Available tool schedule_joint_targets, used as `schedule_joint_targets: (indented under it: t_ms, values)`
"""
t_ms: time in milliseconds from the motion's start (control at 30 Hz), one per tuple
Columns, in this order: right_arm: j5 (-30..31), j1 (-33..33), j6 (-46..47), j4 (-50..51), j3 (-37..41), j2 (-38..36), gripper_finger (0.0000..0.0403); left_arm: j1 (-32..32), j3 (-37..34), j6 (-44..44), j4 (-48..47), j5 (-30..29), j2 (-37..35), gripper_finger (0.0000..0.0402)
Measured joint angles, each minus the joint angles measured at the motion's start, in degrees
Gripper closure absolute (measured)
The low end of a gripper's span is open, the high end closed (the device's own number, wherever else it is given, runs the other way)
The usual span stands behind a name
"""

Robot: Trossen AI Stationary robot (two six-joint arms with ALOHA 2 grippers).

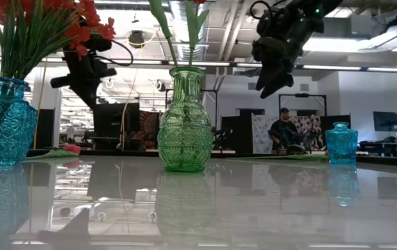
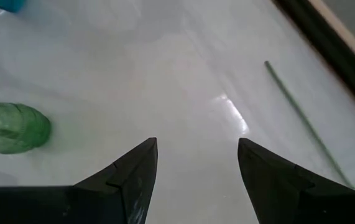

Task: Sort flowers into vase by color
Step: Put the pink flower into the green vase

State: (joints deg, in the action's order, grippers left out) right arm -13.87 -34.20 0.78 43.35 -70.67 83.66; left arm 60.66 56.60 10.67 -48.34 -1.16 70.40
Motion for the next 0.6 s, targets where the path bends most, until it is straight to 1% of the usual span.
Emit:
schedule_joint_targets:
  t_ms: [100,133,200,267,300,367,467,600]
  values:
    - [0.0,1.1,1.4,-0.3,0.0,0.0,0.0153,-0.1,0.0,-5.5,-5.7,2.6,-2.1,0.0401]
    - [0.0,1.4,1.4,-0.8,0.0,0.0,0.0153,-0.2,-0.3,-6.0,-6.3,3.0,-3.0,0.0401]
    - [0.0,1.7,2.0,-2.8,0.0,0.0,0.0153,-0.3,-1.6,-5.0,-5.7,4.6,-4.7,0.0401]
    - [-0.1,2.1,3.8,-5.4,0.0,0.0,0.0153,-0.3,-3.5,-4.3,-3.5,9.3,-6.0,0.0401]
    - [-0.4,2.1,4.5,-6.4,0.0,-0.1,0.0153,-0.3,-4.4,-2.8,-2.0,10.5,-6.6,0.0402]
    - [-1.9,1.9,5.3,-6.9,-0.3,-0.2,0.0153,0.0,-5.8,1.4,-2.2,6.9,-7.0,0.0401]
    - [-3.3,2.0,5.4,-7.9,-1.3,-0.3,0.0153,0.2,-6.8,3.9,-0.8,3.5,-6.0,0.0402]
    - [-4.3,2.0,5.4,-8.4,-2.0,-0.3,0.0153,-0.5,-6.8,5.5,-0.6,2.9,-2.6,0.0401]
